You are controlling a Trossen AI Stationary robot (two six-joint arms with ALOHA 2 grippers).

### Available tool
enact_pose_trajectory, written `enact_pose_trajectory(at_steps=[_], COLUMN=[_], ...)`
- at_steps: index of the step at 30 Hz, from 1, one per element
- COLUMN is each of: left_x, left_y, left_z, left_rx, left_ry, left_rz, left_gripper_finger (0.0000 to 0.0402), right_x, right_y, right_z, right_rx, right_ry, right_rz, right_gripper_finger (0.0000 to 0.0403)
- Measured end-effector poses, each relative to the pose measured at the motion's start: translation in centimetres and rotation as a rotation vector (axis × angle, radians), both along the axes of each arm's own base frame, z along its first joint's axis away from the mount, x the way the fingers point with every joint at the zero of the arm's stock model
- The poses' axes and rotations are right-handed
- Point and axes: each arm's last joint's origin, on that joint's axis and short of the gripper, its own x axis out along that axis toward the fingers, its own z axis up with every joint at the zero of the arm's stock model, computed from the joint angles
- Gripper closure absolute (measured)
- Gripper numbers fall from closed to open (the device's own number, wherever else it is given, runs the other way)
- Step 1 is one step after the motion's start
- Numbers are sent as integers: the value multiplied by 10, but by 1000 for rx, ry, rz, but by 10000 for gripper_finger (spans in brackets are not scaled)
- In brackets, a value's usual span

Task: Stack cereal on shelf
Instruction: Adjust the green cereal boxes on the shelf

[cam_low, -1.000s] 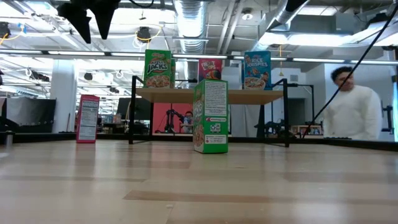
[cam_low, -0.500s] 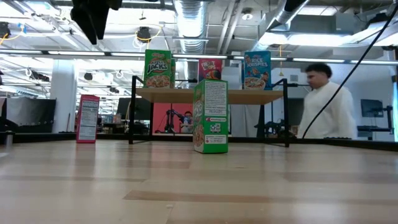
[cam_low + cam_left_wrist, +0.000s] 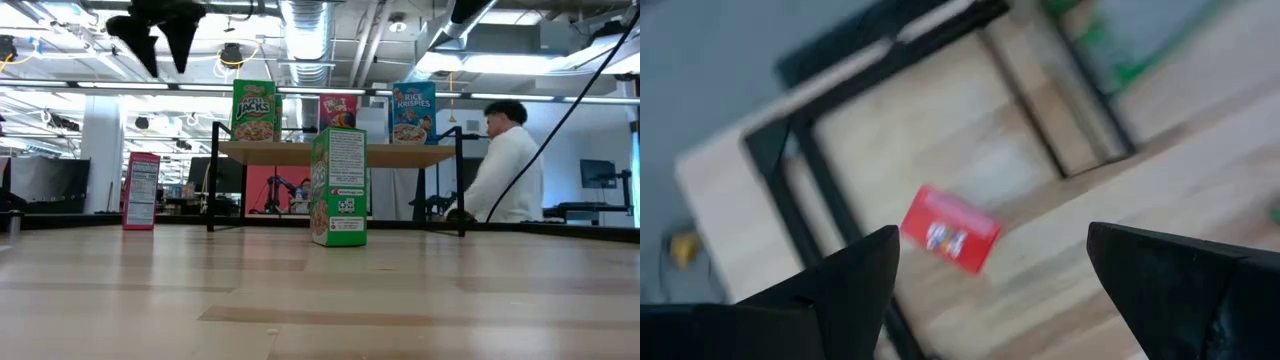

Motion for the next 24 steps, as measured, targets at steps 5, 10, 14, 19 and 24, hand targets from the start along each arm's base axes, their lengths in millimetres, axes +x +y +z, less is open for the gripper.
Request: enact_pose_trajectory(at_steps=[5,10,14,19,24], left_x=[7,17,20,20,18], left_y=[12,25,33,41,46], left_z=[-13,-25,-32,-39,-40], left_rx=[-85,-157,-227,-266,-279], left_ry=[57,64,62,39,12], left_rz=[102,170,238,392,468], left_gripper_finger=[89,89,89,89,94], right_x=[0,0,-1,-1,-1], right_y=[-1,0,1,2,2], right_z=[0,0,0,0,-1], right_rx=[1,2,2,1,0], right_ry=[0,2,3,3,6], right_rz=[-4,1,6,7,6], right_gripper_finger=[90,90,90,90,90])
